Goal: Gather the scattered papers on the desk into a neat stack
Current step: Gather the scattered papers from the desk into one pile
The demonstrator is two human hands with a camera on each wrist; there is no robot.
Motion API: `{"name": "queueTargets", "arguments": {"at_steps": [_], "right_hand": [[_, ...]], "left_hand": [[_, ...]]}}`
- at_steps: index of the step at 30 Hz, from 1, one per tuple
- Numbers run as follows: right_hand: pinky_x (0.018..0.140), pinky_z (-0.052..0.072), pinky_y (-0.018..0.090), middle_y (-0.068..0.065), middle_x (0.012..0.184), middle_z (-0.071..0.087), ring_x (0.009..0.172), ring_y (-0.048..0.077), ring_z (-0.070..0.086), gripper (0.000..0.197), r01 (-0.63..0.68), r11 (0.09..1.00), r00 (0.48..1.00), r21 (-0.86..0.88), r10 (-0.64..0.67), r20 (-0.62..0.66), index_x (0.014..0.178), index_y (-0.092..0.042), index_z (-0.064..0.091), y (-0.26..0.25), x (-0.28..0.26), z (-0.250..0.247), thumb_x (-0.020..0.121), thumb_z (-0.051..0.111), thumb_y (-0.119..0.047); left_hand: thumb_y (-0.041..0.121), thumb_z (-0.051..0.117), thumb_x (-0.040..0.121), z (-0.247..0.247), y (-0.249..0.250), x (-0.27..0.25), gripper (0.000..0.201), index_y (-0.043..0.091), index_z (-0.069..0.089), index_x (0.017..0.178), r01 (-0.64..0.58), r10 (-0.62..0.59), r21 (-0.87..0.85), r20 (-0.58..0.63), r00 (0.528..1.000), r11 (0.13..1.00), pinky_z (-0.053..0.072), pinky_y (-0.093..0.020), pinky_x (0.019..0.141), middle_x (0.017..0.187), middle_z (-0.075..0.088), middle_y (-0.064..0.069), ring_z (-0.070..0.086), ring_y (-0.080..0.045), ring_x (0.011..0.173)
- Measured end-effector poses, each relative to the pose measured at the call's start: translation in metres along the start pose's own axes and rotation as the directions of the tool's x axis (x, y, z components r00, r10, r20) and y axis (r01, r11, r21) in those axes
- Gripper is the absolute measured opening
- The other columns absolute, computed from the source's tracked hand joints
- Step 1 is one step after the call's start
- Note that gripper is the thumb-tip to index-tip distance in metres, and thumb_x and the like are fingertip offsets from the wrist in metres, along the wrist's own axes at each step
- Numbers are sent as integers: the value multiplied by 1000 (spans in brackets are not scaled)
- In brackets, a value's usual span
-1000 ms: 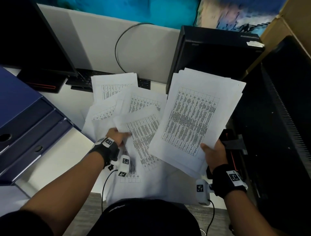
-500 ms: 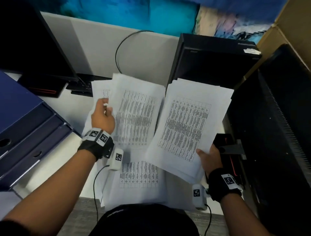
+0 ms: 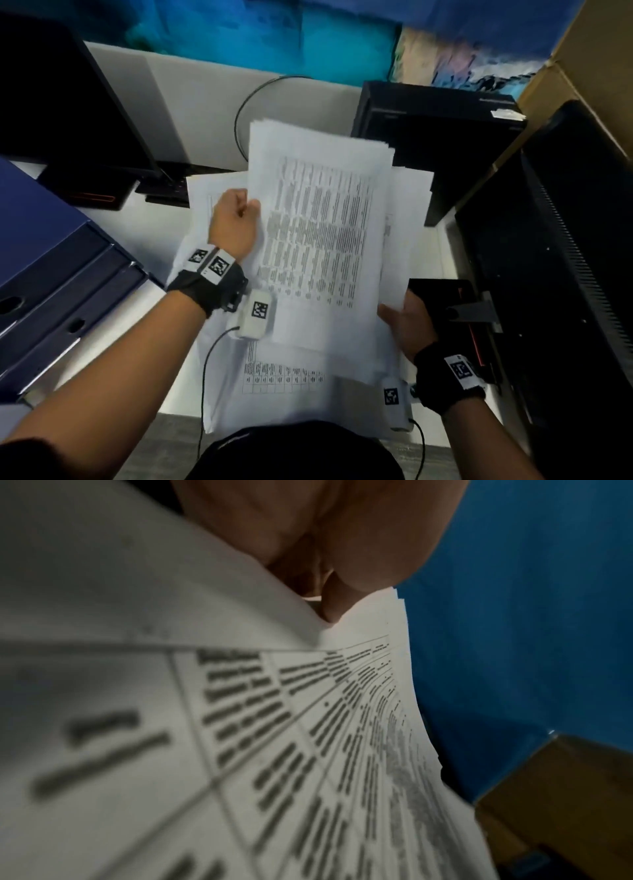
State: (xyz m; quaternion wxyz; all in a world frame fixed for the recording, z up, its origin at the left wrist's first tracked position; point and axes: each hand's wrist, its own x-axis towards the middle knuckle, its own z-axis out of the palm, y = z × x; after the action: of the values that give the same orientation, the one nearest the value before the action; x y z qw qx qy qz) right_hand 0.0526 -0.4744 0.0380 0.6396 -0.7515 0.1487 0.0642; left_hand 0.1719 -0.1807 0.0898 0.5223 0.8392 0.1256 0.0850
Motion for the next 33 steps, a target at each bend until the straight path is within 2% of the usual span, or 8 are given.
{"name": "queueTargets", "arguments": {"at_steps": [3, 7, 12, 14, 18, 23, 26, 33], "right_hand": [[79, 59, 31, -6, 98, 77, 95, 14, 72, 40, 6, 999, 993, 53, -12, 117, 105, -21, 67, -14, -9, 5, 87, 58, 13], [76, 59, 37, 7, 102, 76, 98, 29, 72, 40, -126, 972, 983, 199, 95, 159, 108, -16, 70, -12, -11, 2, 90, 47, 11], [100, 47, 47, 11, 117, 72, 112, 27, 67, 48, -352, 853, 933, 385, 286, 218, 116, -13, 68, -3, -7, 1, 92, 53, -53], [100, 49, 45, 3, 113, 74, 111, 24, 67, 38, -242, 947, 962, 213, 204, 184, 112, -19, 68, 2, -7, 4, 80, 75, -38], [95, 53, 44, -6, 102, 74, 100, 19, 69, 30, -124, 992, 992, -32, 125, 28, 99, -28, 67, 14, -9, 1, 89, 63, 0], [90, 52, 37, -13, 96, 69, 91, 10, 67, 29, -126, 990, 988, -62, 120, -97, 102, -23, 65, 25, -14, -15, 89, 61, 2], [91, 51, 37, -10, 99, 69, 96, 15, 67, 32, -142, 989, 981, -38, 136, -137, 116, -13, 63, 32, -16, -25, 90, 60, 4], [60, 51, 10, -11, 95, 68, 85, 3, 65, 34, -158, 987, 973, 19, 158, -170, 115, -15, 61, 36, -22, -26, 91, 56, 8]], "left_hand": [[21, 45, 100, 28, -21, -18, 14, 12, 49, 110, 187, -183, -26, 127, 975, 982, 40, -32, 85, 99, 56, -7, 54, -24, 94], [26, 42, 102, 36, -37, -29, 23, 11, 40, 119, 183, -174, -51, 152, 973, 982, 40, -31, 77, 92, 53, -11, 51, -24, 78], [26, 41, 103, 38, -34, -41, 28, 16, 39, 128, 72, -63, -70, 117, 991, 995, 44, -32, 84, 94, 61, -7, 57, -25, 84], [27, 44, 102, 40, -33, -46, 30, 21, 38, 130, 45, -31, -114, 121, 992, 992, 46, -32, 89, 103, 65, -6, 61, -24, 92], [33, 52, 99, 44, -36, -55, 37, 30, 39, 133, 156, -128, -134, 196, 972, 979, 48, -27, 80, 103, 66, 2, 63, -16, 93], [22, 56, 95, 40, -83, -49, 23, 17, 59, 117, 150, -282, 320, 418, 863, 935, 44, -25, 83, 117, 64, -1, 62, -23, 107], [12, 62, 84, 29, -105, -38, 25, 13, 68, 108, 192, -363, 468, 309, 879, 863, 51, -29, 88, 115, 67, -9, 64, -30, 107], [47, 73, 73, 44, -126, -36, 58, 7, 55, 111, 324, -496, 679, 67, 866, 658, 49, -43, 91, 116, 53, -15, 55, -37, 109]]}}
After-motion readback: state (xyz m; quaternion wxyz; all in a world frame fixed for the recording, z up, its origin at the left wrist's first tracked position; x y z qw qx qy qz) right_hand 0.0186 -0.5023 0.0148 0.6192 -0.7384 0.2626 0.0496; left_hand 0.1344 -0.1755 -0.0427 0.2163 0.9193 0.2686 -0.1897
